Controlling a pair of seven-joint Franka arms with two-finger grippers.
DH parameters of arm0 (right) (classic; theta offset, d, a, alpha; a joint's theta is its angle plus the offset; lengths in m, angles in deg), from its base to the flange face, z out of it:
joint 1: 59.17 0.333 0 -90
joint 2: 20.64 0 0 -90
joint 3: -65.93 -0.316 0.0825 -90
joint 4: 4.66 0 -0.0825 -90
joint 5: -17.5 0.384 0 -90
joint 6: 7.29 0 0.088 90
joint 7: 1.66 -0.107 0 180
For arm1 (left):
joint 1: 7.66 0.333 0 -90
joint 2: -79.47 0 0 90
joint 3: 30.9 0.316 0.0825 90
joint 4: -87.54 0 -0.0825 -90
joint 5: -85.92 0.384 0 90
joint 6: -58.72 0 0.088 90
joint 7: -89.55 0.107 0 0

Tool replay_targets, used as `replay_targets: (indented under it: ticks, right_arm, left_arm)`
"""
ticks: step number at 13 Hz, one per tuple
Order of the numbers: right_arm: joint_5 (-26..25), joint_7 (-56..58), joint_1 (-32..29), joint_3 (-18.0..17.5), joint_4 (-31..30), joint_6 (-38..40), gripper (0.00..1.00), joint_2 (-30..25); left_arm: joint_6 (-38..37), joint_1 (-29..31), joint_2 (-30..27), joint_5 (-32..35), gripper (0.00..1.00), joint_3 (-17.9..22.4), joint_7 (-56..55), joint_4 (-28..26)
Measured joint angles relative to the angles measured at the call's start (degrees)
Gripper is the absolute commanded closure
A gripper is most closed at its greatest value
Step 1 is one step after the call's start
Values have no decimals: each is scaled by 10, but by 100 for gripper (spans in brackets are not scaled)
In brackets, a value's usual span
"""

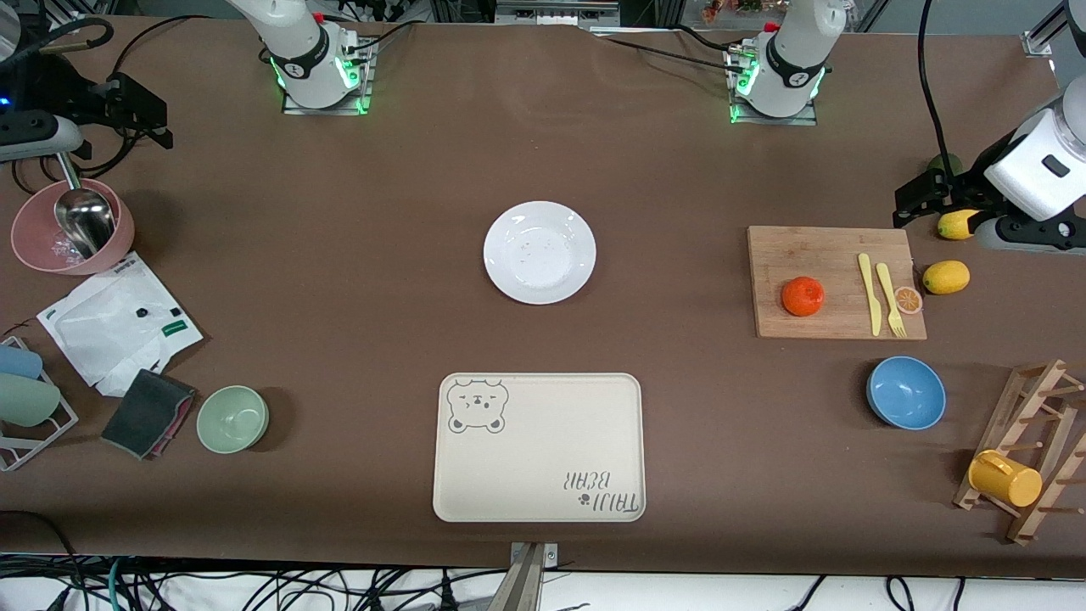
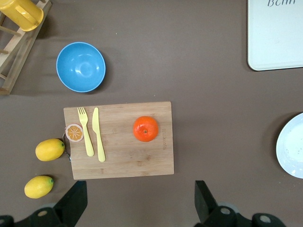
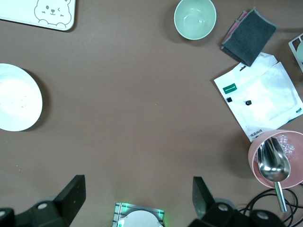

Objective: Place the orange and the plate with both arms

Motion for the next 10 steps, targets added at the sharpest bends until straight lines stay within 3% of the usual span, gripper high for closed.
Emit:
replay_targets:
  ticks: [10]
  right_arm:
    - [-3,0,0,0,0,-3,0,6]
  left_arm:
    - [-1,0,0,0,0,0,0,0]
